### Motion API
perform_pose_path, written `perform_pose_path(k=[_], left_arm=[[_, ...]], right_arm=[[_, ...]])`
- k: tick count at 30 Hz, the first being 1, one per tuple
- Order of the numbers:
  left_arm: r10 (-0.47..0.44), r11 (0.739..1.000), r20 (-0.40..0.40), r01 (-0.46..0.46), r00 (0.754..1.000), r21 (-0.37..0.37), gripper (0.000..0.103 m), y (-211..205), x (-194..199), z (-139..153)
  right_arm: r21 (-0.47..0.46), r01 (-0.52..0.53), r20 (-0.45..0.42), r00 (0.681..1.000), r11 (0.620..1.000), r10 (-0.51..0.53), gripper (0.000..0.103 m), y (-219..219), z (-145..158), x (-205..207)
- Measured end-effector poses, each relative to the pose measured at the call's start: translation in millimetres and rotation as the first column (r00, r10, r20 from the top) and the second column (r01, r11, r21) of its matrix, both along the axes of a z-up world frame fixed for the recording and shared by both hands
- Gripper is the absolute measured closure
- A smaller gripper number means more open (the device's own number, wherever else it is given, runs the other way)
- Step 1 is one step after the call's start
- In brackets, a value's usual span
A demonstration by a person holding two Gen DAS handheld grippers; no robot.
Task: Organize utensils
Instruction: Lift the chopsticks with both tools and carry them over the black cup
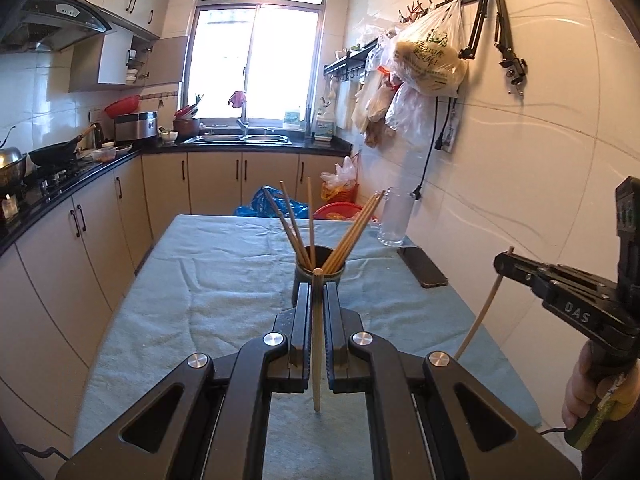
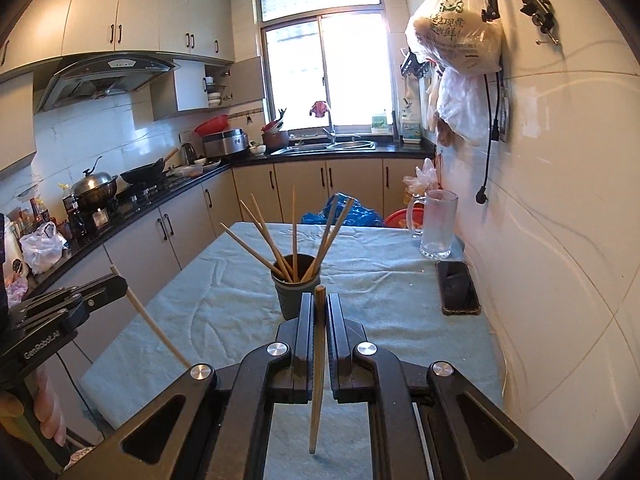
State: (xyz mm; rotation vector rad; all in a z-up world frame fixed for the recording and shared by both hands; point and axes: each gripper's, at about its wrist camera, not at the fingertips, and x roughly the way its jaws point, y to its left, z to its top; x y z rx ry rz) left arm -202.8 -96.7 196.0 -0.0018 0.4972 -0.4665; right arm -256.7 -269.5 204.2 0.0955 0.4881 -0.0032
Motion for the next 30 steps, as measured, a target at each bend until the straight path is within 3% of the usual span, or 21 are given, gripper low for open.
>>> perform_pose_path(k=[18,30], left_arm=[[0.047,0.994,-0.025,-0.044,0.999,0.102,0.098,5,33,3],[0.038,0.993,-0.055,-0.031,0.998,0.112,0.098,8,50,3]], right_arm=[[-0.017,-0.028,-0.005,1.000,0.999,0.028,0.097,14,13,31],[-0.032,-0.049,-0.008,0.999,0.998,0.048,0.097,26,21,50]])
